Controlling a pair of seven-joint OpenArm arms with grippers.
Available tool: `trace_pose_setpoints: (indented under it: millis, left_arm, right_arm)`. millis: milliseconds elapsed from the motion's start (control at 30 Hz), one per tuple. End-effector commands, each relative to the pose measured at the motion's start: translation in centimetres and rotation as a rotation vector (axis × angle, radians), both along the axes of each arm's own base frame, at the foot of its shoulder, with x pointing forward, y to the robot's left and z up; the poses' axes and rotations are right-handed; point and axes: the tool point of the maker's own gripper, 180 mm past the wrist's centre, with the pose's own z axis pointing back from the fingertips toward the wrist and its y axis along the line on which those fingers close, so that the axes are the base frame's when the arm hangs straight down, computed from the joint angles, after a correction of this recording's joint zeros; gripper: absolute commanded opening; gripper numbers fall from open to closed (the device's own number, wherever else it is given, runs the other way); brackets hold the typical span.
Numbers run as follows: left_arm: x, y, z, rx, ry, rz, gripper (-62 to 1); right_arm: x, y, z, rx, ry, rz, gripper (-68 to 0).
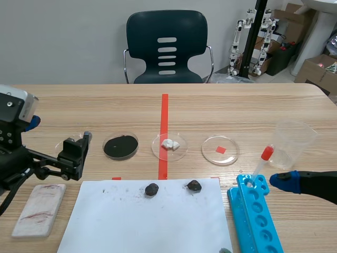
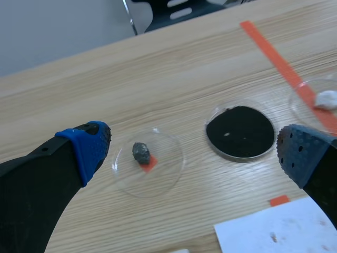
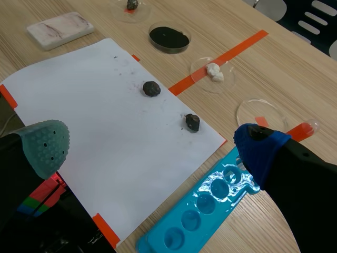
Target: Return to the home posture
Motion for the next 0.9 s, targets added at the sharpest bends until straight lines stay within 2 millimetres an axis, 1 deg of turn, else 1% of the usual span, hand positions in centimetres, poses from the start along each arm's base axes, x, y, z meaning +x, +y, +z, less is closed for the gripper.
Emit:
trace_pose_setpoints:
  millis: [0,100,300,433,567,700,867]
  left_arm:
    - [-0.8,-0.5,1.4,-0.007,-0.044,-0.024,1.4]
    - [-3.2,-1.9,3.1,-0.014,-0.083,-0.072,1.4]
    - [-8.1,-5.3,5.1,0.009,-0.116,-0.206,1.4]
    - [-10.7,-6.9,6.4,-0.004,-0.139,-0.26,1.4]
    - [-13.0,-8.1,7.4,-0.006,-0.155,-0.292,1.4]
    - [-14.6,-8.6,7.3,-0.001,-0.154,-0.3,1.4]
    - [-14.8,-8.6,7.0,-0.006,-0.136,-0.291,1.4]
  right_arm:
    - [0.3,0.0,0.7,0.017,-0.024,0.001,0.4]
    - [0.3,0.0,0.7,0.017,-0.024,0.001,0.4]
    - [0.3,0.0,0.7,0.017,-0.024,0.001,0.4]
    - [0.3,0.0,0.7,0.017,-0.024,0.001,0.4]
    - [0.3,0.0,0.7,0.017,-0.024,0.001,0.4]
    - [0.3,0.0,0.7,0.017,-0.024,0.001,0.4]
    - [0.3,0.0,0.7,0.017,-0.024,0.001,0.4]
